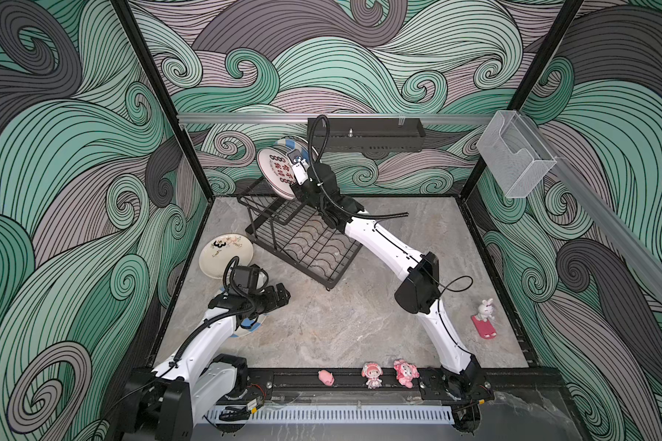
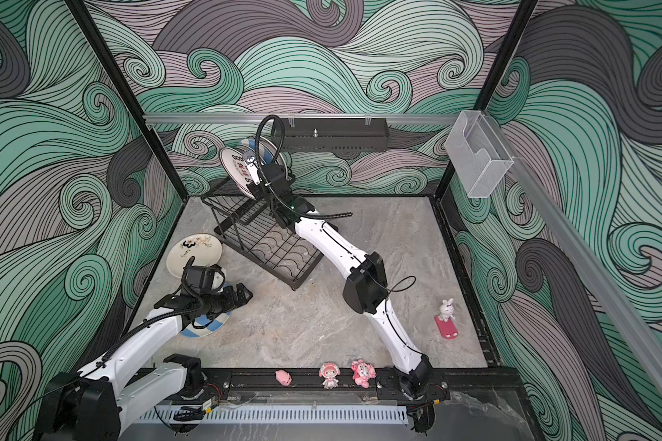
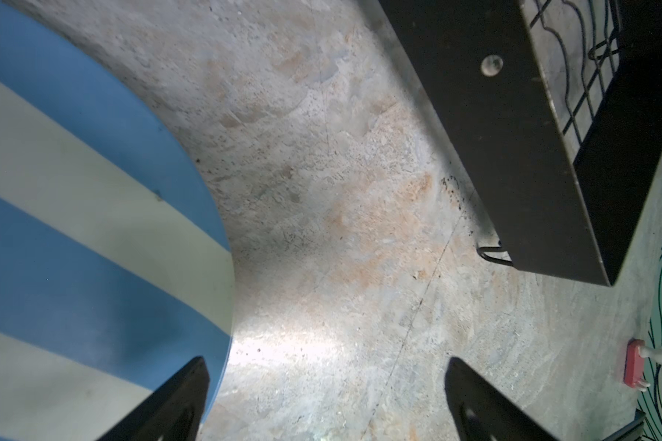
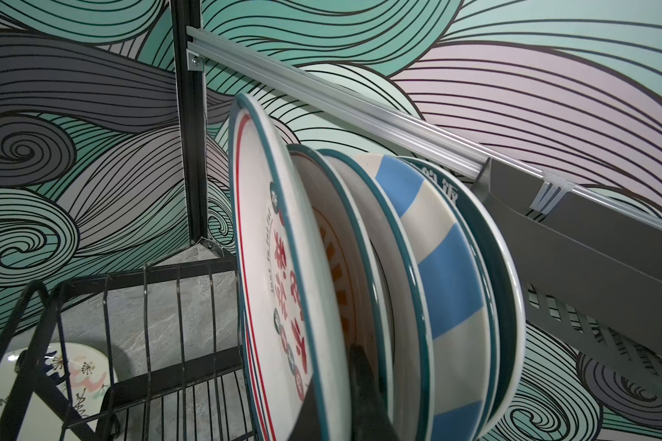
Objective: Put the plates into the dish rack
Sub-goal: 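Hold the red-text plate in the rack slot, adjusting it with the right gripper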
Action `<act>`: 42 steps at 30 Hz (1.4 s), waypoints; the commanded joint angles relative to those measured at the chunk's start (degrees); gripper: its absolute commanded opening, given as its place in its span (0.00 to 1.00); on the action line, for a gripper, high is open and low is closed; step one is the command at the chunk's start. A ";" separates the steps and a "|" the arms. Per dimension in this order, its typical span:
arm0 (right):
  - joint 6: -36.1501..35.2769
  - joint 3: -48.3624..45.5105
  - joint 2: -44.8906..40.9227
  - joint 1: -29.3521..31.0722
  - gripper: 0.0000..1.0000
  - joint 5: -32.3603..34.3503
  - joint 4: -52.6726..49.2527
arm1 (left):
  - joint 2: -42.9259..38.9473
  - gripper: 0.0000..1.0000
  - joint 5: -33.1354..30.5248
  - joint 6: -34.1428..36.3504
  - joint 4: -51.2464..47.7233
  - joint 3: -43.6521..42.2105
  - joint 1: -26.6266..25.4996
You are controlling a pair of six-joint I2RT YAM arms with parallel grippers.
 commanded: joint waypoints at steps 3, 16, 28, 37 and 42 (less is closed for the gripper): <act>1.62 0.52 -1.11 -0.38 0.00 0.74 2.87 | -0.48 0.99 0.64 0.55 -0.99 0.24 -0.06; 1.35 4.18 2.49 -0.52 0.00 -3.72 -0.22 | -0.29 0.99 0.14 0.59 -0.83 0.01 -0.08; -0.57 4.80 2.61 -0.56 0.01 -6.77 -2.86 | -0.07 0.98 0.27 0.59 -0.71 0.11 -0.08; -0.51 4.80 -0.75 -0.62 0.00 -1.82 -0.54 | 0.19 0.99 0.38 0.68 -0.79 0.28 -0.08; 0.59 3.66 -3.38 -0.65 0.00 -3.08 0.83 | 0.31 0.98 0.55 0.68 -0.83 0.50 -0.06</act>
